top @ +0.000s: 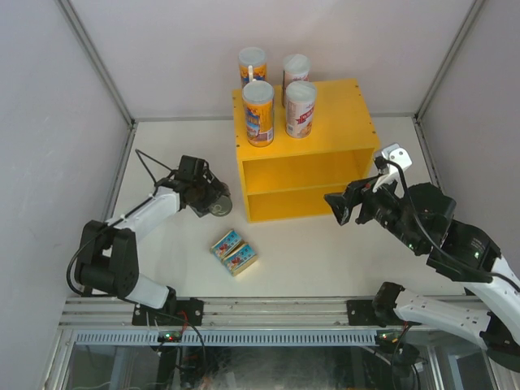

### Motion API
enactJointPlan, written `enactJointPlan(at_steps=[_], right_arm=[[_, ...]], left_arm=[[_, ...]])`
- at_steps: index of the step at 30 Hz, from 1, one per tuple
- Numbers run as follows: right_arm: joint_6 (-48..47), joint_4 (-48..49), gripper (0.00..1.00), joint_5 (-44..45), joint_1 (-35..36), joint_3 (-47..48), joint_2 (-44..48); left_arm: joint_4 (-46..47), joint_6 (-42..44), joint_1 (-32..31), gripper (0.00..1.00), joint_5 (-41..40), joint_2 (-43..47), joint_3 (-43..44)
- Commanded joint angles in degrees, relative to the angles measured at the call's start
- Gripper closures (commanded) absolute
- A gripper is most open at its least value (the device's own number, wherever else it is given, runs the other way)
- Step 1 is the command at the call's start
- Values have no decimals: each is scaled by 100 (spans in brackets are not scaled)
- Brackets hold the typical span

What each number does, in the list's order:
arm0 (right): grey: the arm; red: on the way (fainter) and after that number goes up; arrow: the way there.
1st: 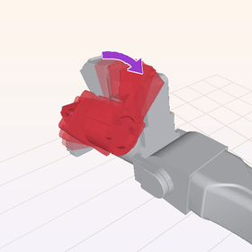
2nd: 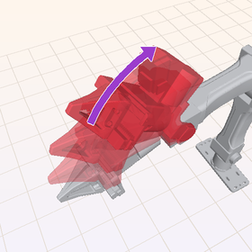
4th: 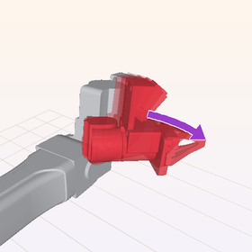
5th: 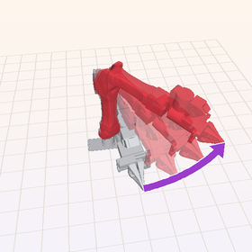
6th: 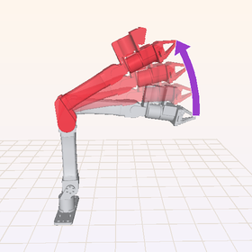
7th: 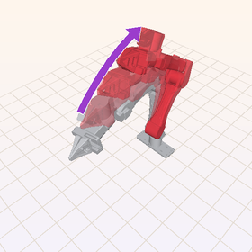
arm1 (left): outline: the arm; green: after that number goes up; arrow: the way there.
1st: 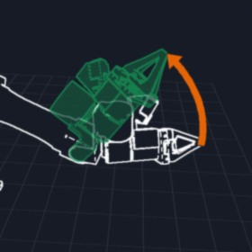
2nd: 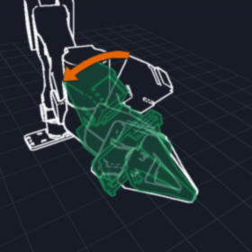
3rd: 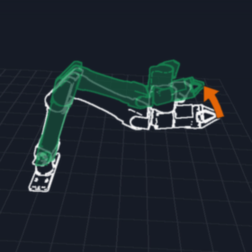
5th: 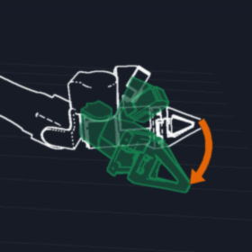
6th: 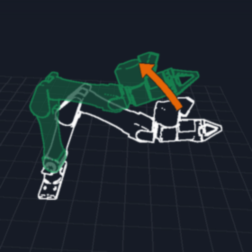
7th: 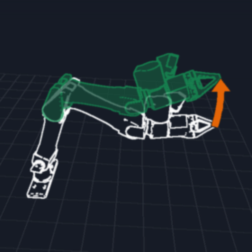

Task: Place and organize the canned foods onto the counter
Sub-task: Pick up the canned food from the center of the board.

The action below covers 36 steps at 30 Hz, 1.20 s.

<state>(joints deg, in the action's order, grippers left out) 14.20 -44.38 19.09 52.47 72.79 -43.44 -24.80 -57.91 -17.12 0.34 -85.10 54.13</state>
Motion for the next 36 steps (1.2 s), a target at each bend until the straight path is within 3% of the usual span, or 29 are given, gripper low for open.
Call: enactJointPlan(at_steps=[1,21,36], right_arm=[[108,40,27,114,-22,4,84],[-13,112,27,113,-63,-88,169],[-45,415,27,-55,-315,-195,91]], left_arm=[[384,-141,-10,100,-46,595,-104],[-68,-388,-10,100,-92,2061,-562],[-947,-436,-27,100,551,3768,-917]])
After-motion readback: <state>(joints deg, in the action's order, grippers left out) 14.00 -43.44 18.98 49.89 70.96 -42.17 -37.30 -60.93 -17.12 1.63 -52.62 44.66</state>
